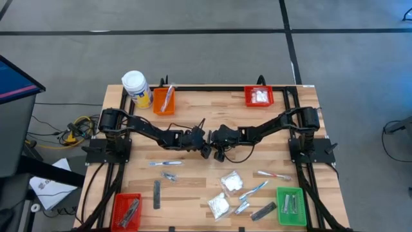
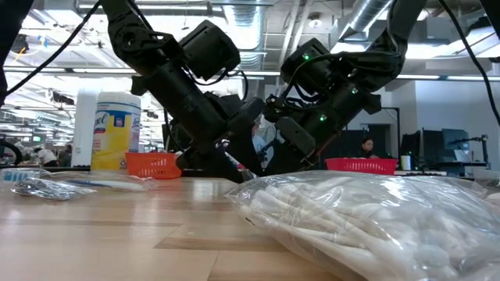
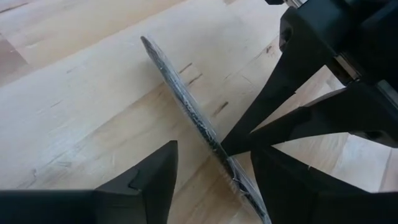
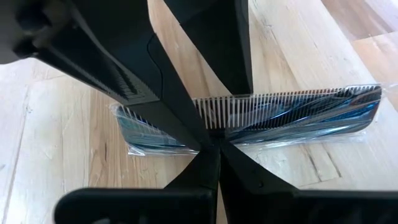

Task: Pick & Place Travel size toiletries
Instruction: Put the top comb into the bottom red bin

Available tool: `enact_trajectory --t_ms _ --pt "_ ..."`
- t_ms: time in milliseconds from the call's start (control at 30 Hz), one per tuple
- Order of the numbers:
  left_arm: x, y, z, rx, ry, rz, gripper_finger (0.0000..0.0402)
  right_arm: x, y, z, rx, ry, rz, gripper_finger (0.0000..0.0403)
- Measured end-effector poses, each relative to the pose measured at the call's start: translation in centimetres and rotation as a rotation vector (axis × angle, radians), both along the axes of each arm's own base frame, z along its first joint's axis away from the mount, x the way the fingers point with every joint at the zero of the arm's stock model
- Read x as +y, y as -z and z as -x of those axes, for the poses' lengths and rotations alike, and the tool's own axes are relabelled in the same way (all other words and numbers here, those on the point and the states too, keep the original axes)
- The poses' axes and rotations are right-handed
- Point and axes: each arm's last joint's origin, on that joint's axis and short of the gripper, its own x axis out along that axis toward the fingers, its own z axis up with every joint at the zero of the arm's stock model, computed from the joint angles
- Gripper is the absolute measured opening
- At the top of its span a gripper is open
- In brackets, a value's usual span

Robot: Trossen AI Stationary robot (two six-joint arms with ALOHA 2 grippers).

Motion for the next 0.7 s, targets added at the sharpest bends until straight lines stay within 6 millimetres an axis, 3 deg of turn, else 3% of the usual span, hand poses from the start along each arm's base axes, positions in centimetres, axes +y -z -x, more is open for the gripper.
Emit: enact_trajectory --t_ms 700 --pt "-0.04 0.11 0.0 0.009 0.018 0.008 0.0053 0.0 -0.01 -0.02 0.0 -0.007 0.006 0.0"
